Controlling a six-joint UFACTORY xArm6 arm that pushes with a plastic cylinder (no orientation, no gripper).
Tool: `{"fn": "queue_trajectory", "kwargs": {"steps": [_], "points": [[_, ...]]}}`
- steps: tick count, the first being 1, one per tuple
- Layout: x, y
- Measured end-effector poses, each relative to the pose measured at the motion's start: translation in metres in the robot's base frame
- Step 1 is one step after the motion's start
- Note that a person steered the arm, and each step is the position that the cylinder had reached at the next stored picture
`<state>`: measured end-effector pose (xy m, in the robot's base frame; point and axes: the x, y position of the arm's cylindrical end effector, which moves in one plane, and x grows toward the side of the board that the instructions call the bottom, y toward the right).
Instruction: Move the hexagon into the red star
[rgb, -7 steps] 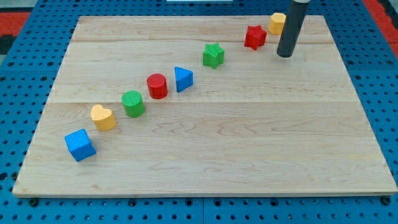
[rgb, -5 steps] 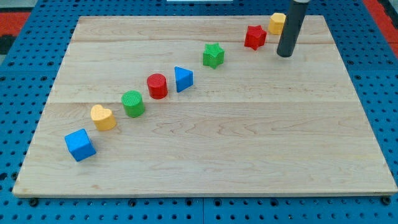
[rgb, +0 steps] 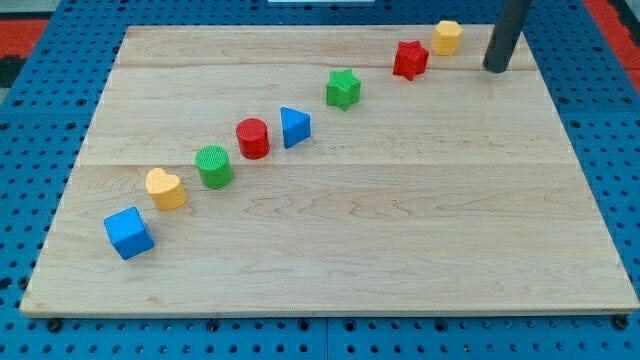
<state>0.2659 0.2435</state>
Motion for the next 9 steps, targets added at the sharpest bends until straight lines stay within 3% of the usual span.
{"fn": "queue_trajectory", "kwargs": {"steps": [2, 3, 4, 5, 9], "points": [[-0.044, 0.011], [-0.072, -0.021], [-0.066, -0.071], [-0.011, -0.084], [0.020, -0.083]]}}
